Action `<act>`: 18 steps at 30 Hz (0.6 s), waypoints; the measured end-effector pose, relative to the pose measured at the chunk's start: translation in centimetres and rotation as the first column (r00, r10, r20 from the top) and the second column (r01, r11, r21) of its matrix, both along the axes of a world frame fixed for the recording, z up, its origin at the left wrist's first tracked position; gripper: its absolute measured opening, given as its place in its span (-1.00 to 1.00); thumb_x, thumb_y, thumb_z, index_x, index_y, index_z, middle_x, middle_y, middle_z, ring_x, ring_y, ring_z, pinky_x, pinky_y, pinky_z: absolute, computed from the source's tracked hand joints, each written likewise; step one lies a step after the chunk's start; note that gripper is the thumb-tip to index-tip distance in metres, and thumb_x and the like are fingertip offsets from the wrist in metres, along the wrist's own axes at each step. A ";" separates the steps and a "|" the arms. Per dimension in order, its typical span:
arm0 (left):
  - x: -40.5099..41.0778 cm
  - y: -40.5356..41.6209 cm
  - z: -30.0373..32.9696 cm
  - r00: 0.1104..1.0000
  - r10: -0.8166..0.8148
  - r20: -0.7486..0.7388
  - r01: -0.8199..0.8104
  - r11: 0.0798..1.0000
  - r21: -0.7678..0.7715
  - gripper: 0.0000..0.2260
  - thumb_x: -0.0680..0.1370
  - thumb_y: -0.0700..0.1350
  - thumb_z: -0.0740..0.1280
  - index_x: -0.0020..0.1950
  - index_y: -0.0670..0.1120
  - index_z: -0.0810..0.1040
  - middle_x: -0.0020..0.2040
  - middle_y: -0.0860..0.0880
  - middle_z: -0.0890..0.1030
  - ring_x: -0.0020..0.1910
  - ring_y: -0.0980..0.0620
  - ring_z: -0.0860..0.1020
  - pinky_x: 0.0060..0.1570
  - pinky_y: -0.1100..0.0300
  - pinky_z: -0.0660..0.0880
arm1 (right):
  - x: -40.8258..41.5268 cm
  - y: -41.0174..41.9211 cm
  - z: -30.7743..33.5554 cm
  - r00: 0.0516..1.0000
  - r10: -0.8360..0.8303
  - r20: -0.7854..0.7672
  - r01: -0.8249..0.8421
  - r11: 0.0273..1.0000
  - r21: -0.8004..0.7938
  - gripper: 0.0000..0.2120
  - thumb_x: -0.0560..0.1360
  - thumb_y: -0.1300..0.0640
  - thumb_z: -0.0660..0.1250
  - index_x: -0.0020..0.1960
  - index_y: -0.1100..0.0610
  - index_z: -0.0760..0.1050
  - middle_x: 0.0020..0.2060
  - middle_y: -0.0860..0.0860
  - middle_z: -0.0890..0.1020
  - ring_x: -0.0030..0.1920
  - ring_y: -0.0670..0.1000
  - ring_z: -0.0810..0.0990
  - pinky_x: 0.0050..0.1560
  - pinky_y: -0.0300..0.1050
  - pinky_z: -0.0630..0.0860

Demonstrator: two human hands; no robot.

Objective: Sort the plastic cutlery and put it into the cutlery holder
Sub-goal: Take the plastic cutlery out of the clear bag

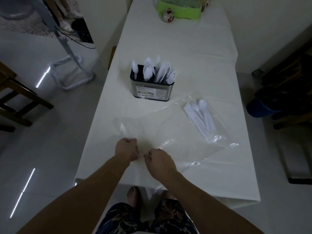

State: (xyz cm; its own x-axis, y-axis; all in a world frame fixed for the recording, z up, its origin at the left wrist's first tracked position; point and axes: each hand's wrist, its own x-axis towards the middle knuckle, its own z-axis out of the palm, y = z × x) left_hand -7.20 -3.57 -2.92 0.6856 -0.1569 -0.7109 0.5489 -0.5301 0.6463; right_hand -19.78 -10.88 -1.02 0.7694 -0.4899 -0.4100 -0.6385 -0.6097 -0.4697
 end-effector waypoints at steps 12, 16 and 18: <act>4.0 -1.1 -0.9 0.976 0.111 0.188 -0.128 0.988 0.081 -0.76 0.55 -0.13 0.24 0.05 -0.25 0.60 -0.18 -0.20 0.64 -0.32 -0.12 0.59 -0.34 0.13 0.56 | -2.9 -16.5 -3.0 0.979 0.005 -0.206 -0.102 0.879 -0.466 -0.64 0.54 0.25 0.14 0.33 0.18 0.39 0.34 0.15 0.39 0.30 0.20 0.40 0.24 0.05 0.46; 3.6 -2.0 -1.1 0.963 0.080 0.259 -0.123 0.980 0.154 -0.68 0.50 -0.26 0.26 0.22 -0.13 0.59 0.05 -0.15 0.65 0.00 -0.17 0.62 -0.02 0.04 0.57 | -4.0 -18.3 -3.2 0.967 0.063 -0.246 -0.170 0.879 -0.446 -0.54 0.58 0.12 0.15 0.47 0.12 0.25 0.51 0.12 0.18 0.43 0.18 0.27 0.27 0.08 0.43; 3.6 -2.6 -1.1 0.958 0.084 0.276 -0.129 0.980 0.150 -0.71 0.52 -0.24 0.33 0.23 -0.13 0.60 0.08 -0.13 0.64 0.03 -0.15 0.61 0.02 0.09 0.54 | -4.3 -18.1 -3.4 0.959 0.068 -0.276 -0.188 0.880 -0.436 -0.52 0.59 0.09 0.14 0.49 0.11 0.20 0.52 0.11 0.13 0.45 0.17 0.24 0.27 0.08 0.43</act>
State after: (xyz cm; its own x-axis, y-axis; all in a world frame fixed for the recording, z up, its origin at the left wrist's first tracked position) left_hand -3.63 -6.21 -4.03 0.8598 0.0314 -0.5097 0.4279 -0.5891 0.6855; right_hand -24.09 -28.99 -4.37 0.7424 -0.5713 -0.3500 -0.5978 -0.8007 0.0391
